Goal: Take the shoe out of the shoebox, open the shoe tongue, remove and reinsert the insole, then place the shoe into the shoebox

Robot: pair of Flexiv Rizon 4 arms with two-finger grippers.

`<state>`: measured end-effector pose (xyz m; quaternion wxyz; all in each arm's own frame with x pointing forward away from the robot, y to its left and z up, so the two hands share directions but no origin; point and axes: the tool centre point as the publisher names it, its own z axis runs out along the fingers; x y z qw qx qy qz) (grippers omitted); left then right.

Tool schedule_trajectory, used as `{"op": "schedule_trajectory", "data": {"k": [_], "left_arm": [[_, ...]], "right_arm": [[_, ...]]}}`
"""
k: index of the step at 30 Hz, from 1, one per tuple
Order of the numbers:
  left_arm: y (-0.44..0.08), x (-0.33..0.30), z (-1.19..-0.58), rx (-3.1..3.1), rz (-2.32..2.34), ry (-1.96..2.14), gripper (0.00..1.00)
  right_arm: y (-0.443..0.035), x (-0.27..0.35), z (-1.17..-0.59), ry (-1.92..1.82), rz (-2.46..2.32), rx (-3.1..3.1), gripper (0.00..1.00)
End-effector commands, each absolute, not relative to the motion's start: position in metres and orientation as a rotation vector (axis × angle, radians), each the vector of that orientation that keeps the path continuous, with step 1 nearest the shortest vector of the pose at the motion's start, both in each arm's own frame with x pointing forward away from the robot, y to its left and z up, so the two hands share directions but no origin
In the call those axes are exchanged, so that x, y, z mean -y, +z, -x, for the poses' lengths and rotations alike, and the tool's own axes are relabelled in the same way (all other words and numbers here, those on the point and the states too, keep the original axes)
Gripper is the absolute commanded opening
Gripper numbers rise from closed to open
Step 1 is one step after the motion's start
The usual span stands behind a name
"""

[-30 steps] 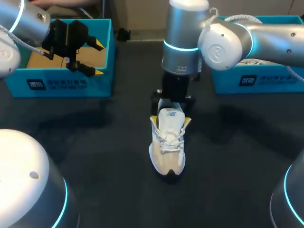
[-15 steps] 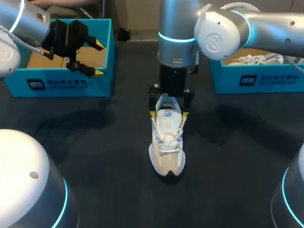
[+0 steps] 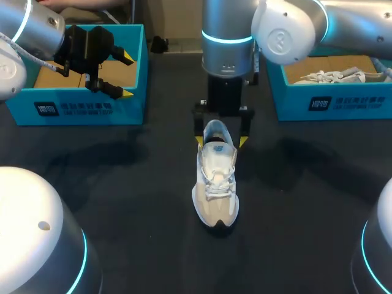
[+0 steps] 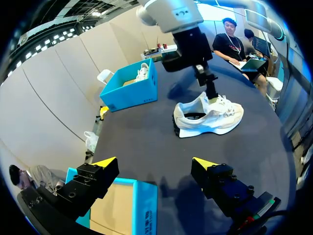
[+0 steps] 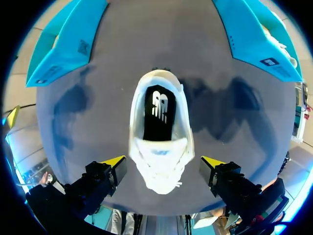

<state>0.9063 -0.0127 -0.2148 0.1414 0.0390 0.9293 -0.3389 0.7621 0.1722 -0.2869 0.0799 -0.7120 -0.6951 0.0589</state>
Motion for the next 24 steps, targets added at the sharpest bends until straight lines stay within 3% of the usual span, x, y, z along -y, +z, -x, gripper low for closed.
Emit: {"op": "schedule_trajectory", "data": {"k": [1,6,7,8,9,11,13,17,21,24], "left_arm": [[-0.214,0.013,-0.907,-2.686,-0.114,-0.975,1.00],[-0.214,0.013,-0.907,-2.686,-0.114,-0.975,1.00],[-0.214,0.013,-0.907,-2.686,-0.114,-0.975,1.00],[-0.214,0.013,-0.907,-2.686,-0.114,-0.975,1.00],[-0.214,0.013,-0.907,-2.686,-0.114,-0.975,1.00],[-0.214,0.013,-0.907,-2.686,-0.114,-0.975,1.00],[-0.214,0.013,-0.907,-2.686,-0.114,-0.975,1.00],[-0.214,0.013,-0.907,-2.686,-0.114,-0.975,1.00],[-0.214,0.013,-0.907,-2.686,-0.114,-0.975,1.00],[-0.214,0.013,-0.907,-2.686,-0.114,-0.975,1.00]], "right_arm": [[-0.267,-0.176,-0.750,0.177,2.169,2.091,1.00],[-0.256,-0.179,-0.730,0.225,2.190,2.078,1.00],[-0.254,-0.179,-0.726,0.232,2.202,2.080,0.93],[-0.254,-0.179,-0.723,0.243,2.202,2.074,0.68],[-0.255,-0.179,-0.720,0.244,2.202,2.075,0.53],[-0.258,-0.179,-0.716,0.263,2.201,2.071,0.40],[-0.260,-0.180,-0.713,0.265,2.203,2.070,0.38],[-0.268,-0.181,-0.714,0.255,2.221,2.062,0.44],[-0.281,-0.184,-0.721,0.238,2.223,2.065,0.36],[-0.291,-0.183,-0.729,0.220,2.218,2.076,0.36]]}}
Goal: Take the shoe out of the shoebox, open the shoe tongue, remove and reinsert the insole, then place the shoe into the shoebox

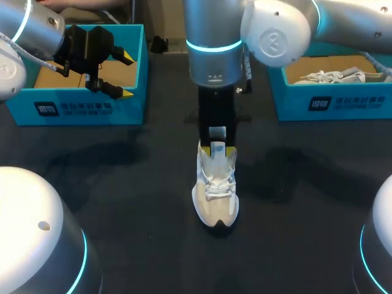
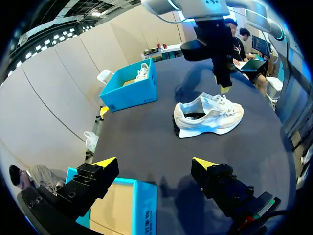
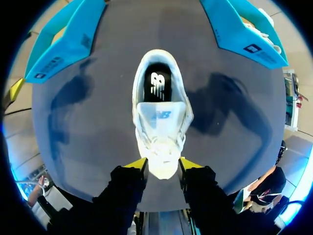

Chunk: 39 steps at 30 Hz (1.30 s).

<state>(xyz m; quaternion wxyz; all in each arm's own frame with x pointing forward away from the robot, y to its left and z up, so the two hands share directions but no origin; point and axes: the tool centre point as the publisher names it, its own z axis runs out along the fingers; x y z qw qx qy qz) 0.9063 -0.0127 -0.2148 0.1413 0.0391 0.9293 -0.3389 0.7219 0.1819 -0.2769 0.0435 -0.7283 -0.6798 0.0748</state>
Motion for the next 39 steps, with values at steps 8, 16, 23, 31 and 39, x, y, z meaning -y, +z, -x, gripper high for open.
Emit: {"op": "schedule_trajectory", "data": {"k": [8,16,23,31,39], "left_arm": [[-0.214,0.013,-0.907,-2.686,-0.114,-0.975,1.00],[-0.214,0.013,-0.907,-2.686,-0.114,-0.975,1.00],[-0.214,0.013,-0.907,-2.686,-0.114,-0.975,1.00],[-0.214,0.013,-0.907,-2.686,-0.114,-0.975,1.00],[-0.214,0.013,-0.907,-2.686,-0.114,-0.975,1.00]], "right_arm": [[-0.312,-0.182,-0.748,0.202,2.203,2.117,0.35],[-0.330,-0.172,-0.759,0.182,2.196,2.120,0.22],[-0.314,-0.172,-0.757,0.183,2.216,2.143,0.35],[-0.334,-0.172,-0.767,0.098,2.161,2.161,0.37],[-0.320,-0.162,-0.769,0.093,2.150,2.206,0.41]]}}
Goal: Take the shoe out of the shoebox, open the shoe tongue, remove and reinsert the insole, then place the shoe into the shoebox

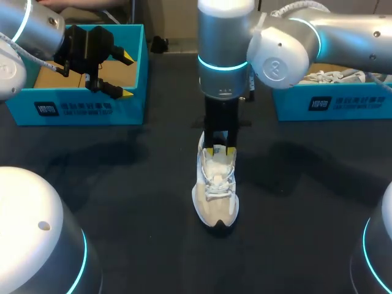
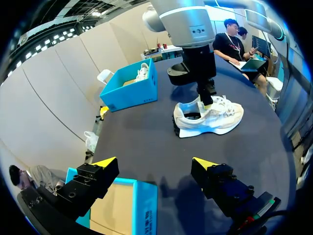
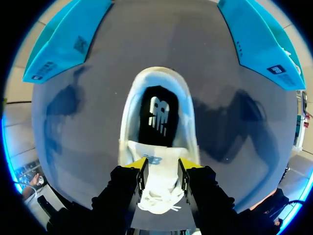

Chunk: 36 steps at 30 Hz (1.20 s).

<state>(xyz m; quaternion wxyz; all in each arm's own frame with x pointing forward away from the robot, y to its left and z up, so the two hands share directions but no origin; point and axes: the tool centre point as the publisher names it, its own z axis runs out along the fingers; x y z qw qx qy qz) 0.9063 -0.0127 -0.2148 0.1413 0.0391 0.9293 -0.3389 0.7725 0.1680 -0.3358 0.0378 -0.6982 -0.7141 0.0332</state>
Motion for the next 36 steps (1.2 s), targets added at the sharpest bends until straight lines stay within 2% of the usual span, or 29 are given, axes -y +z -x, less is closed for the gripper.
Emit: {"op": "schedule_trajectory", "data": {"k": [1,7,8,9,11,17,32,36], "left_arm": [[-0.214,0.013,-0.907,-2.686,-0.114,-0.975,1.00],[-0.214,0.013,-0.907,-2.686,-0.114,-0.975,1.00],[-0.214,0.013,-0.907,-2.686,-0.114,-0.975,1.00],[-0.214,0.013,-0.907,-2.686,-0.114,-0.975,1.00],[-0.214,0.013,-0.907,-2.686,-0.114,-0.975,1.00],[-0.214,0.013,-0.907,-2.686,-0.114,-0.975,1.00],[-0.214,0.013,-0.907,-2.686,-0.114,-0.975,1.00],[-0.214,0.013,-0.907,-2.686,-0.114,-0.975,1.00]], "right_arm": [[-0.316,-0.161,-0.769,0.092,2.144,2.223,0.42],[-0.298,-0.163,-0.781,-0.019,2.024,2.478,0.49],[-0.295,-0.163,-0.783,-0.003,1.992,2.534,0.70],[-0.292,-0.163,-0.786,-0.008,1.949,2.596,0.76],[-0.284,-0.162,-0.792,-0.026,1.855,2.732,1.00],[-0.255,-0.160,-0.807,0.113,1.534,3.052,1.00],[-0.255,-0.160,-0.807,0.113,1.534,3.052,1.00],[-0.263,-0.169,-0.820,0.103,1.132,3.214,1.00]]}}
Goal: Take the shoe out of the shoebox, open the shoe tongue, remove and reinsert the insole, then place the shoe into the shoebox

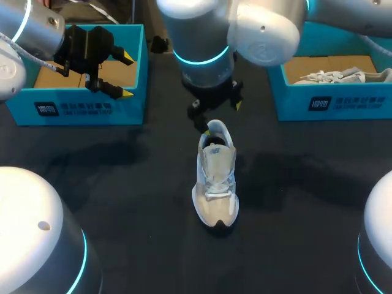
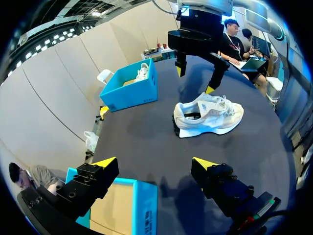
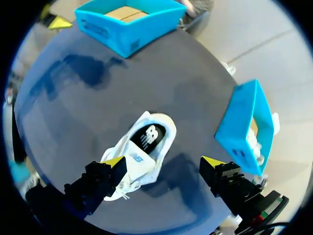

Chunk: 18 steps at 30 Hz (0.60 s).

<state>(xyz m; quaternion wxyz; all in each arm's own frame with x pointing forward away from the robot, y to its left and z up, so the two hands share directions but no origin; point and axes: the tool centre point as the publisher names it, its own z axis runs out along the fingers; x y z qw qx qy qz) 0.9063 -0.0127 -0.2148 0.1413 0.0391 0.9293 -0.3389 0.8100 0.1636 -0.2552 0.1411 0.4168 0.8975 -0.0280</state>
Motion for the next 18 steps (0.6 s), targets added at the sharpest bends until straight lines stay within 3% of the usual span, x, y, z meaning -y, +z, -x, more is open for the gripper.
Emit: {"op": "schedule_trajectory", "data": {"k": [1,9,18], "left_arm": [[-0.214,0.013,-0.907,-2.686,-0.114,-0.975,1.00],[-0.214,0.013,-0.907,-2.686,-0.114,-0.975,1.00],[-0.214,0.013,-0.907,-2.686,-0.114,-0.975,1.00]], "right_arm": [[-0.263,-0.171,-0.824,-0.106,-0.893,-2.727,1.00],[-0.275,-0.181,-0.855,-0.158,-0.511,-2.828,1.00],[-0.299,-0.174,-0.869,-0.154,-0.393,-2.866,1.00]]}}
